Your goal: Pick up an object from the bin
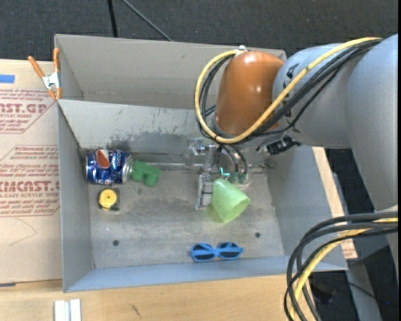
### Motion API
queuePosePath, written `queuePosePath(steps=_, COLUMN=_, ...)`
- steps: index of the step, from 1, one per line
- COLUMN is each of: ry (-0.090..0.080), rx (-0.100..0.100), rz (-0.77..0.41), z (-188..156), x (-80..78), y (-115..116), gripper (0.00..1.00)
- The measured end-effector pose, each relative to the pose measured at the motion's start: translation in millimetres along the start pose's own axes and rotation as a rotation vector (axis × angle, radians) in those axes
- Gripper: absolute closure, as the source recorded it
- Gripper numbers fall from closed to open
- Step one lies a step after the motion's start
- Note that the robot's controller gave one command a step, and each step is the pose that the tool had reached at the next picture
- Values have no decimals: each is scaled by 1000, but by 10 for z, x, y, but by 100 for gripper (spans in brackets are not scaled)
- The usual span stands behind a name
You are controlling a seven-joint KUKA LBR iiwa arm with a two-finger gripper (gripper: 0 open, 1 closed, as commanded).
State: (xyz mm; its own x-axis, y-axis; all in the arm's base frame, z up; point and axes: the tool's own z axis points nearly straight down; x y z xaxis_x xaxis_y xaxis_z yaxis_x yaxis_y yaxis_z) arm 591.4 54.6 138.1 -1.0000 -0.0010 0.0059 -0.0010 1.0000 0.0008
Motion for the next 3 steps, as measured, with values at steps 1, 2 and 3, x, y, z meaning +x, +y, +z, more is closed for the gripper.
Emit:
queuePosePath(steps=1, ry=-6, rx=1, rz=-442, z=-157, x=509, y=-57, gripper=0)
queuePosePath(steps=2, ry=1, rx=-1, rz=-531, z=303, x=1109, y=13, gripper=0)
queuePosePath(steps=3, ry=-12, rx=3, rz=-748, z=642, x=1052, y=-9, gripper=0)
